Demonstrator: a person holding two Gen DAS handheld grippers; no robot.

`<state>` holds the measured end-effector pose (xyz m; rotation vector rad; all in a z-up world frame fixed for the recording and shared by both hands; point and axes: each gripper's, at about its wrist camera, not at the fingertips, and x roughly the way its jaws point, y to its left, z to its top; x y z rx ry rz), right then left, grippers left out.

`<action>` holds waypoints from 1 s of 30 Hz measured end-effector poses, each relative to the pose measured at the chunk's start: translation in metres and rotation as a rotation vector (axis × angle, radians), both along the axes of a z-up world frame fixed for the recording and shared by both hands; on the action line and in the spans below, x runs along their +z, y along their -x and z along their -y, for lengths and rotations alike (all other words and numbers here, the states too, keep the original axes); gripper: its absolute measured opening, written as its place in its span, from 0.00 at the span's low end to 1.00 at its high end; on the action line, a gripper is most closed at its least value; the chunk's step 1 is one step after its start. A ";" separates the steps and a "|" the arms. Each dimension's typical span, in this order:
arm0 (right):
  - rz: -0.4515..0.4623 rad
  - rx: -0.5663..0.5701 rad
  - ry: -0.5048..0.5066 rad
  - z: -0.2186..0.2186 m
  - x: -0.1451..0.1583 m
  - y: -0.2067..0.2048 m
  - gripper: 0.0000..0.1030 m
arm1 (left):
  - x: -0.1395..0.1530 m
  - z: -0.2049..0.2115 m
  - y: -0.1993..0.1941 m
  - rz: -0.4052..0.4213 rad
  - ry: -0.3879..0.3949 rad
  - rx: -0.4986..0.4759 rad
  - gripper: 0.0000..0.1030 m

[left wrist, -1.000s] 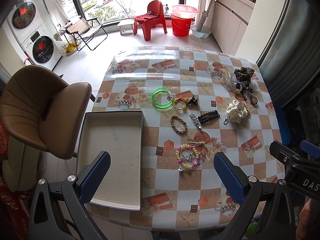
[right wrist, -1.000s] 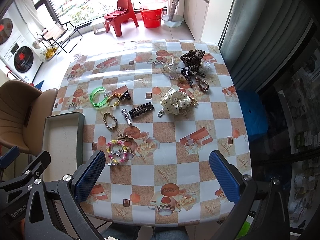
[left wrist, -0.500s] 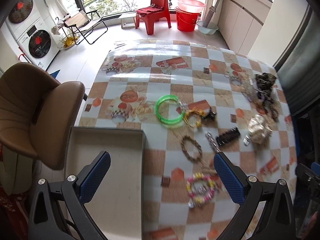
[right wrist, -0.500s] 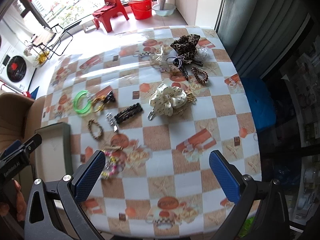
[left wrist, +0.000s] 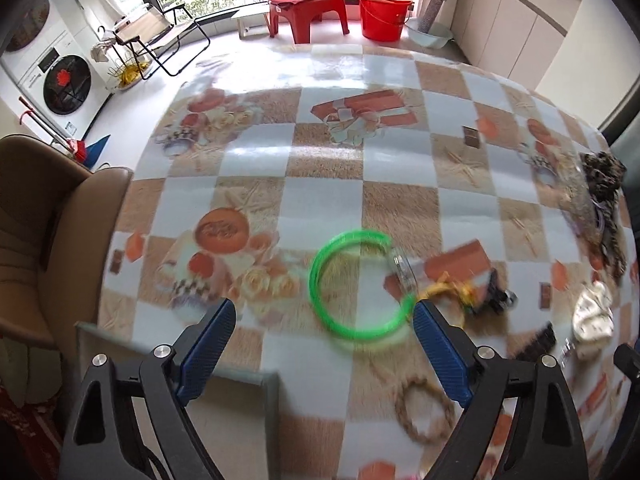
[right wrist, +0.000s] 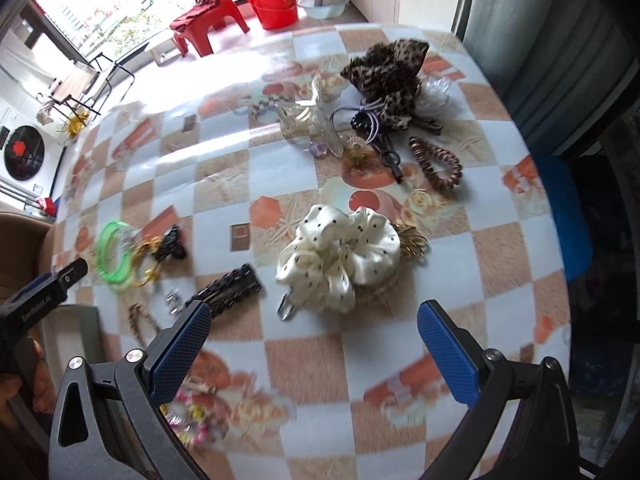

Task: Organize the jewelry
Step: 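Grasp the green bangle with the left tool while the right tool grasps the cream scrunchie, then carry the bangle and scrunchie into the white tray and open both tools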

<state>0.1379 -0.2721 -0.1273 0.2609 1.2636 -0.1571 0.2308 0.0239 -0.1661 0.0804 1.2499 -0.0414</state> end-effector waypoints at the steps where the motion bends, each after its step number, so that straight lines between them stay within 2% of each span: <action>1: -0.001 0.000 0.000 0.001 -0.005 -0.004 0.97 | -0.004 0.001 -0.005 0.002 -0.003 0.001 0.91; 6: -0.016 0.007 0.017 0.003 -0.030 -0.019 0.91 | -0.026 0.002 -0.023 -0.028 0.002 0.000 0.90; 8: -0.029 0.014 0.018 0.003 -0.039 -0.023 0.81 | -0.036 0.002 -0.027 -0.055 -0.001 0.005 0.77; 10: -0.036 0.022 0.032 0.001 -0.045 -0.026 0.76 | -0.046 0.000 -0.031 -0.087 0.005 0.018 0.77; 13: -0.031 0.042 0.064 -0.004 -0.049 -0.028 0.66 | -0.048 0.002 -0.032 -0.077 0.016 0.011 0.76; 14: -0.027 0.050 0.077 -0.005 -0.050 -0.029 0.63 | -0.048 0.003 -0.032 -0.073 0.019 0.004 0.69; 15: -0.025 0.056 0.089 -0.007 -0.050 -0.030 0.56 | -0.047 0.005 -0.032 -0.072 0.034 -0.005 0.65; 17: -0.017 0.065 0.102 -0.008 -0.049 -0.030 0.39 | -0.046 0.010 -0.033 -0.064 0.046 -0.026 0.48; 18: -0.011 0.067 0.100 -0.008 -0.047 -0.029 0.35 | -0.045 0.012 -0.032 -0.060 0.047 -0.033 0.41; 20: 0.006 0.069 0.094 -0.010 -0.043 -0.027 0.20 | -0.043 0.016 -0.032 -0.061 0.045 -0.044 0.11; 24: 0.036 0.070 0.066 -0.009 -0.029 -0.025 0.11 | -0.035 0.015 -0.026 -0.045 0.055 -0.046 0.09; 30: 0.072 0.036 -0.039 0.003 -0.007 -0.011 0.10 | -0.010 0.019 -0.007 -0.007 0.082 -0.060 0.09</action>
